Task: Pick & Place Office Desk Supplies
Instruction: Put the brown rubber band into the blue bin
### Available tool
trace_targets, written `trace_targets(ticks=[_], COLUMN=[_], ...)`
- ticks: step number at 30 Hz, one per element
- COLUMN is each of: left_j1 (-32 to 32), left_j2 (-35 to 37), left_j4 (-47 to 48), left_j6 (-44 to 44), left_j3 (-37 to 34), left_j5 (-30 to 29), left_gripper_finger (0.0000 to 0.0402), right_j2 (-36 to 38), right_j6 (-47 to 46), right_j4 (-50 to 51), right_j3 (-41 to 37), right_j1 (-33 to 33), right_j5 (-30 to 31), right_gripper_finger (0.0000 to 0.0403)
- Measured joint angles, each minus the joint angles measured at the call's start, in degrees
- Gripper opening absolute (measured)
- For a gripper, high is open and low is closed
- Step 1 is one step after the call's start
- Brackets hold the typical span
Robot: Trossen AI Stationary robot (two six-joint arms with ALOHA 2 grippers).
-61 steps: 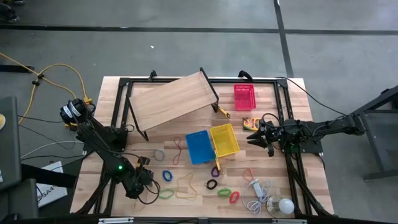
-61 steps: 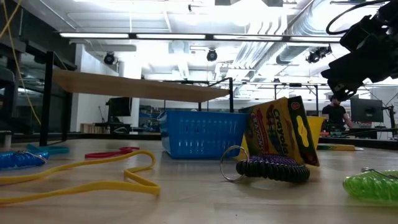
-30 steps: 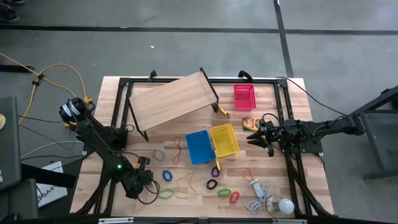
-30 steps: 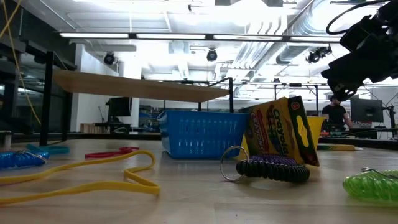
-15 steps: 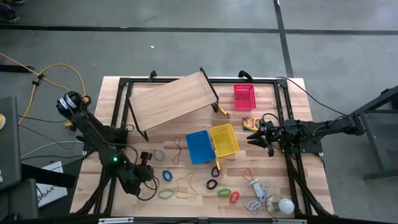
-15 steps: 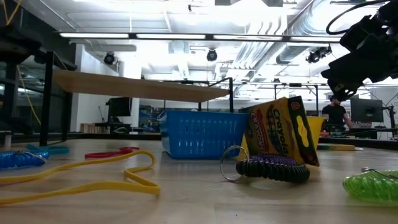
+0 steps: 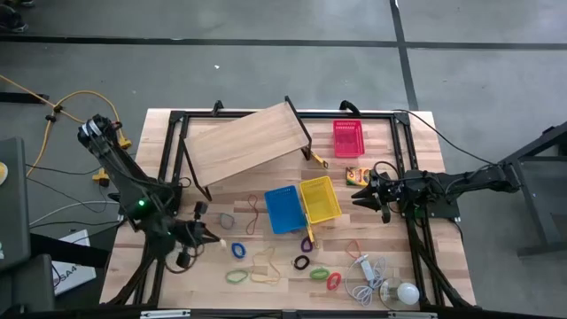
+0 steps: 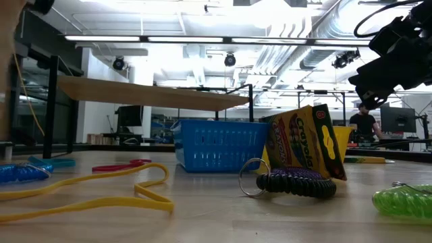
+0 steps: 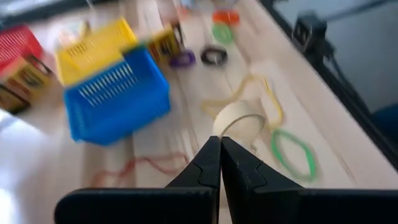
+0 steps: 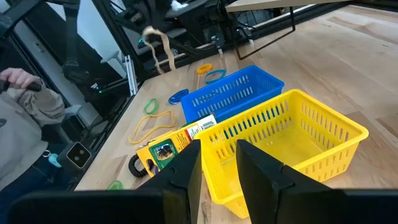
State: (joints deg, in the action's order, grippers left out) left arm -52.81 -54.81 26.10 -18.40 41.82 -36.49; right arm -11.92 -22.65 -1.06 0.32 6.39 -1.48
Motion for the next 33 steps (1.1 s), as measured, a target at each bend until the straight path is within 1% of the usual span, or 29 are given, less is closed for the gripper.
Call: trace_targets(ticks=[6,11,16,20,23,33], left_j1=[-0.05,0.65,3.14,7.03,11.29,26.27], left_j2=[3.17,3.02,1.79,-0.12,-1.98,-7.96], left_j4=[-3.93,-6.22,-9.5,-14.32,-18.65,-31.34], left_j6=[7.93,10.91,13.36,17.67,21.08,26.81], left_j3=[0.02,0.02,0.02,0.02,0.02,0.02], left_j5=[-3.15,-3.24,-3.37,-3.36,-2.42,5.74], left_gripper_finger=[0.0,0.0,0.0,0.0,0.0,0.0], right_j2=[-0.01,0.0,-0.02,0.0,-0.02,-0.02], right_j6=[-0.02,-0.01,0.0,0.0,0.0,0.0], right_j4=[0.0,0.0,0.0,-0.02,-0.01,0.0], right_j3=[0.0,0.0,0.0,0.0,-0.02,0.0], right_j1=[-0.01,-0.02,-0.02,-0.01,-0.01,-0.01], right_j5=[0.0,0.0,0.0,0.0,0.0,0.0], right_gripper_finger=[0.0089,0.0089,0.0089,0.0089,0.0089,0.0089])
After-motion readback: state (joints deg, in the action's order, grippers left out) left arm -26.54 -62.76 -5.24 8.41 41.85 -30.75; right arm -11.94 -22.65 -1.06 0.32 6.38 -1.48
